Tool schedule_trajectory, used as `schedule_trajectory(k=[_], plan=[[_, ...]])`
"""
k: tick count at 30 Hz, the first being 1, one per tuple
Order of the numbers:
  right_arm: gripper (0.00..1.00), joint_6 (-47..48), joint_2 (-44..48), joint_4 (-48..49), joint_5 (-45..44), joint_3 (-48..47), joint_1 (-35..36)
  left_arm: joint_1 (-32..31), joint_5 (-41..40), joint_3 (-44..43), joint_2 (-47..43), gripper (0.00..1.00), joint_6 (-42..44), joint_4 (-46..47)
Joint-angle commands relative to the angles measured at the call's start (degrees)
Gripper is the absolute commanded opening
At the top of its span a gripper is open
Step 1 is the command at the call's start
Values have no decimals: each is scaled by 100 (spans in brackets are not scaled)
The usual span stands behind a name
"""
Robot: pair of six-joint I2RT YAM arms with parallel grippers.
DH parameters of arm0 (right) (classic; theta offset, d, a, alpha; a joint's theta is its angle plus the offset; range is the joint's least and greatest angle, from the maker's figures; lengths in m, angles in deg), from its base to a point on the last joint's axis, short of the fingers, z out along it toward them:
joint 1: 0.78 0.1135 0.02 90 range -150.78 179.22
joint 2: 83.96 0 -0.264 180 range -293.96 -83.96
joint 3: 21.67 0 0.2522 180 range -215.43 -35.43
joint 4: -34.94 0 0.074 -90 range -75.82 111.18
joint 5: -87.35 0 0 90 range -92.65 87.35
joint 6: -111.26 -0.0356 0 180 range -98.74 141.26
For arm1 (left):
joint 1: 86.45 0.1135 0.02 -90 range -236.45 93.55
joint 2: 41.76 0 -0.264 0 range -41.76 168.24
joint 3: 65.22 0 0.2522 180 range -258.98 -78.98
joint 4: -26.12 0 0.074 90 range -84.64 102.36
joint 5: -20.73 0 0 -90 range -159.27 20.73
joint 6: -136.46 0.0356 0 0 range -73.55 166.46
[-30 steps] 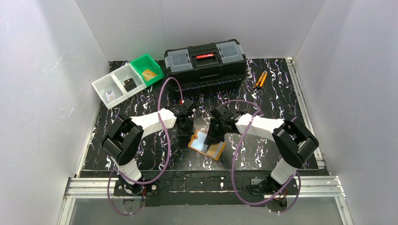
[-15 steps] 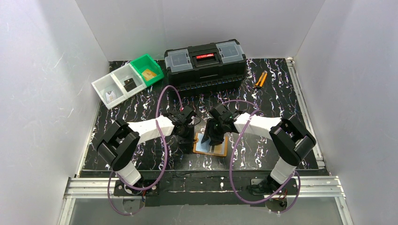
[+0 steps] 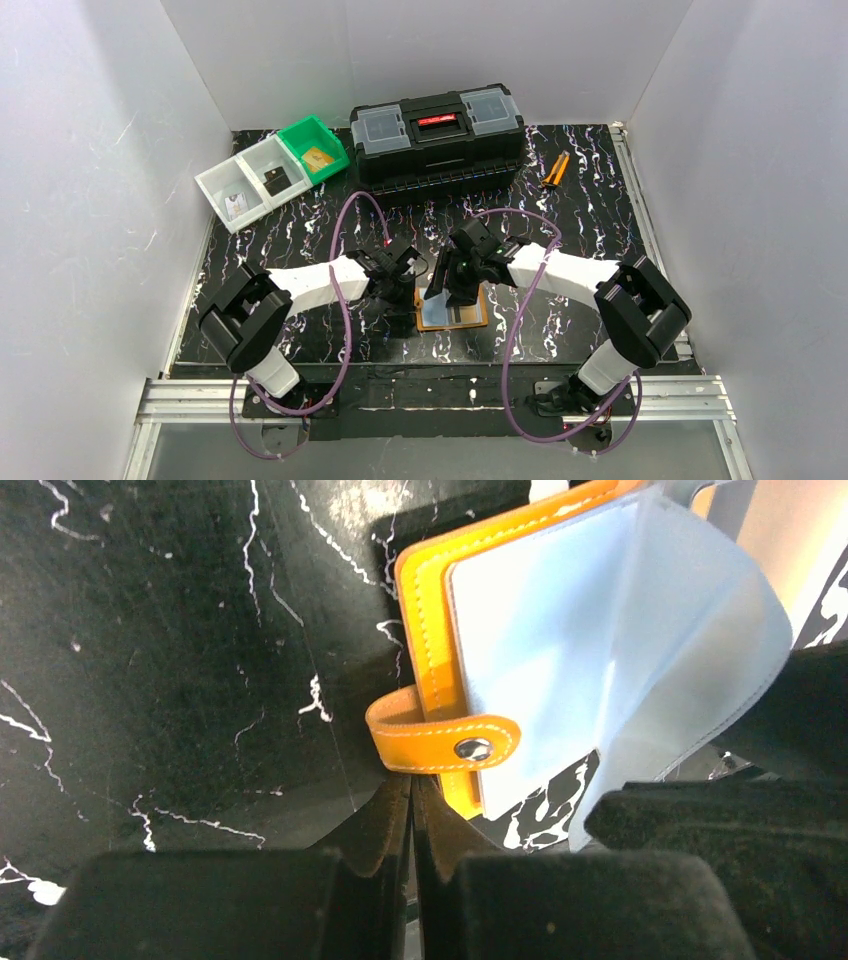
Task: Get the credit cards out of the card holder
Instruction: Remove the credit card from the card holder.
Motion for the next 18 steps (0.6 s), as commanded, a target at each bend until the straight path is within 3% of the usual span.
schedule_trajectory(k=[1,18], plan=[[65,-93,68,247,136,129,26,-37,107,164,-437,1,-6,28],[69,-50,-490,582,466,0,27,-35,178,-87,-1089,8,175,-526]])
